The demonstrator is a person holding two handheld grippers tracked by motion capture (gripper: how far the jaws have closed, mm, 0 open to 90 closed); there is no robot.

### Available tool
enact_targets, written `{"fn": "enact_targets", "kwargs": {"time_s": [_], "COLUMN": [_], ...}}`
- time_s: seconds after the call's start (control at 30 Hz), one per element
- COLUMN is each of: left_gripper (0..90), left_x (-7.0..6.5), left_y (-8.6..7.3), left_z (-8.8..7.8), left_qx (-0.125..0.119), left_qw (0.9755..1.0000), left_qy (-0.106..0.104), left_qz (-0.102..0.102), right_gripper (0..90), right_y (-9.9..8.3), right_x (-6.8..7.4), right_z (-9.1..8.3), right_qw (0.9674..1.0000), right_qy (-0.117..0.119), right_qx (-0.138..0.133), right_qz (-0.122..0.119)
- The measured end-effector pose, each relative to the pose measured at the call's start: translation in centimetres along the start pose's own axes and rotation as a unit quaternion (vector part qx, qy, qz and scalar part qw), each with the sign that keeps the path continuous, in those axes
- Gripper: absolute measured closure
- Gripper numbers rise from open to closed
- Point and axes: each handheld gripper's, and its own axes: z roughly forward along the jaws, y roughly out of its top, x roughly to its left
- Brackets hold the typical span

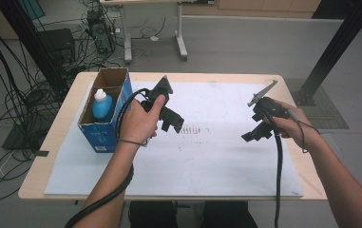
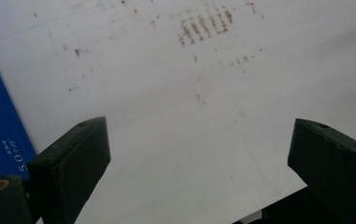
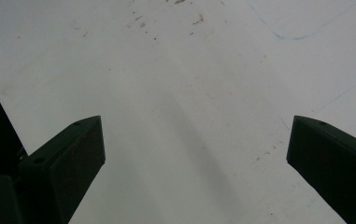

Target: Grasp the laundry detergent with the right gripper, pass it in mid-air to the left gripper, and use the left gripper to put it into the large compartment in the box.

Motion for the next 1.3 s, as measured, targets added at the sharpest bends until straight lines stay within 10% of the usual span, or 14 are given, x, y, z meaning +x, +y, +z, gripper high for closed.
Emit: {"fn": "enact_targets", "kwargs": {"time_s": [0.6, 1.3], "left_gripper": [6.9, 7.0], "left_x": [0.1, 0.5], "left_y": [-1.1, -1.5], "left_z": [4.5, 5.0], "left_qx": [0.012, 0.013], "left_qw": [0.9998, 0.9997], "left_qy": [-0.010, -0.010], "left_qz": [-0.008, -0.018], "right_gripper": [3.8, 3.8], "right_y": [-0.1, -0.1], "right_x": [0.2, 0.2], "right_z": [0.4, 0.4], "right_qw": [1.0000, 1.0000], "right_qy": [0.006, 0.005], "right_qx": [-0.002, -0.001], "right_qz": [0.003, 0.004]}}
